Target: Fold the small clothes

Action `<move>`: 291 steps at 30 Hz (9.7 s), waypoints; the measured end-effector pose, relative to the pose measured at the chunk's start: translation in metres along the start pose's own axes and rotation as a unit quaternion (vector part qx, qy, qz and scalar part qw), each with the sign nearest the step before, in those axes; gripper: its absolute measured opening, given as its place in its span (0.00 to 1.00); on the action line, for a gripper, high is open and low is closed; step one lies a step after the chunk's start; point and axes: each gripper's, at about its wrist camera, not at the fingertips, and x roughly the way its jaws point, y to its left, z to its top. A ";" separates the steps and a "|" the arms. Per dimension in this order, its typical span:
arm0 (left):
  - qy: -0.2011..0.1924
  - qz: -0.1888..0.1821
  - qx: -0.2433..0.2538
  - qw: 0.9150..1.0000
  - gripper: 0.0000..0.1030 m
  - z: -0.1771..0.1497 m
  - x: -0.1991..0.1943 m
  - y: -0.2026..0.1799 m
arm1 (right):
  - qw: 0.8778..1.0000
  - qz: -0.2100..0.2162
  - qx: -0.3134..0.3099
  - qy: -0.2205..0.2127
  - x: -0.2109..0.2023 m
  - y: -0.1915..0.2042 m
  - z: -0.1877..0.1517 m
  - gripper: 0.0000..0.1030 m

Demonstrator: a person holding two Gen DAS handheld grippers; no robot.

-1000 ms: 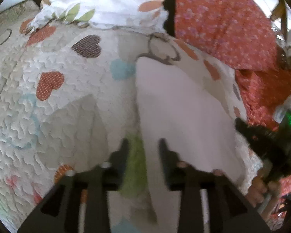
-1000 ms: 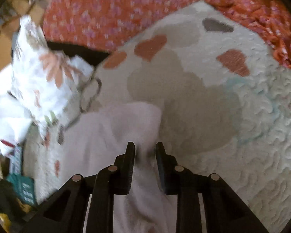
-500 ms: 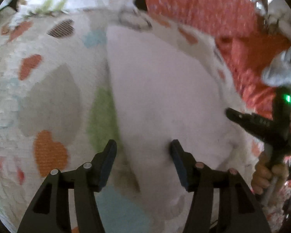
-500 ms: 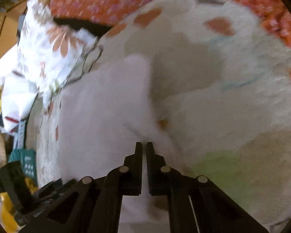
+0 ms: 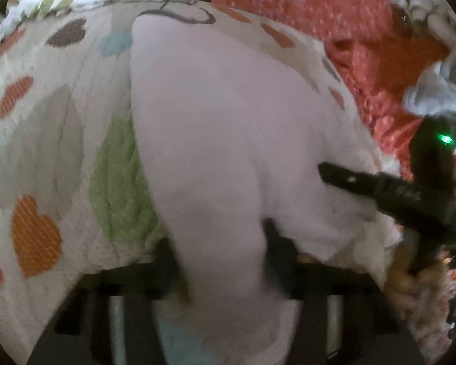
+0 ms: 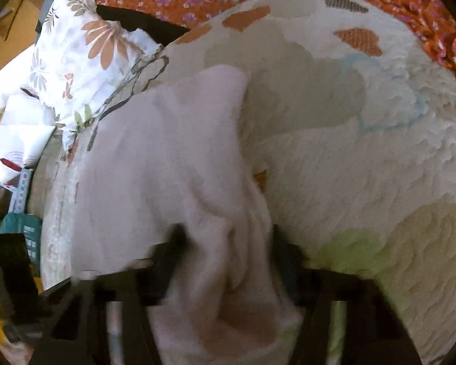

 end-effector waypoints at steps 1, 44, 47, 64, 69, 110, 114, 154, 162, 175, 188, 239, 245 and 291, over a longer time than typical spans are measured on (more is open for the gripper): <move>0.000 -0.006 -0.008 1.000 0.32 0.003 -0.007 0.002 | 0.999 0.028 0.024 0.007 -0.005 -0.002 -0.001 0.28; -0.384 0.244 -0.057 0.889 1.00 -0.106 -0.230 0.066 | 0.967 -0.176 -0.156 -0.096 -0.069 0.136 -0.139 0.43; -0.343 0.253 -0.070 0.902 1.00 -0.100 -0.218 0.076 | 0.966 -0.181 -0.143 -0.115 -0.075 0.143 -0.120 0.43; -0.285 0.196 -0.129 0.929 1.00 -0.087 -0.207 0.119 | 0.956 -0.214 -0.191 -0.069 0.029 0.177 -0.112 0.49; -0.277 0.187 -0.118 0.935 1.00 -0.086 -0.201 0.111 | 0.965 -0.198 -0.171 -0.038 0.005 0.150 -0.136 0.55; -0.197 0.285 0.016 0.938 1.00 -0.125 -0.123 -0.084 | 0.955 -0.221 -0.133 -0.144 -0.098 0.029 -0.126 0.71; -0.183 0.283 0.013 0.941 1.00 -0.128 -0.119 -0.081 | 0.952 -0.226 -0.145 -0.147 -0.098 0.034 -0.129 0.72; -0.091 0.240 -0.046 0.965 1.00 -0.133 -0.079 -0.048 | 0.953 -0.223 -0.162 -0.123 -0.077 0.045 -0.135 0.77; -0.079 0.233 -0.055 0.968 1.00 -0.134 -0.072 -0.044 | 0.947 -0.244 -0.174 -0.112 -0.070 0.048 -0.138 0.77; -0.067 0.240 -0.070 0.966 1.00 -0.135 -0.066 -0.033 | 0.940 -0.263 -0.197 -0.090 -0.060 0.050 -0.143 0.77; -0.057 0.253 -0.061 0.964 1.00 -0.136 -0.062 -0.036 | 0.942 -0.264 -0.192 -0.082 -0.059 0.048 -0.142 0.79; -0.054 0.288 -0.034 0.956 1.00 -0.143 -0.054 -0.052 | 0.932 -0.314 -0.169 -0.065 -0.074 0.040 -0.146 0.84; -0.056 0.285 -0.037 0.956 1.00 -0.144 -0.055 -0.050 | 0.931 -0.315 -0.173 -0.067 -0.071 0.041 -0.145 0.84; -0.097 0.286 -0.031 0.953 1.00 -0.145 -0.066 -0.056 | 0.931 -0.302 -0.179 -0.103 -0.075 0.052 -0.145 0.85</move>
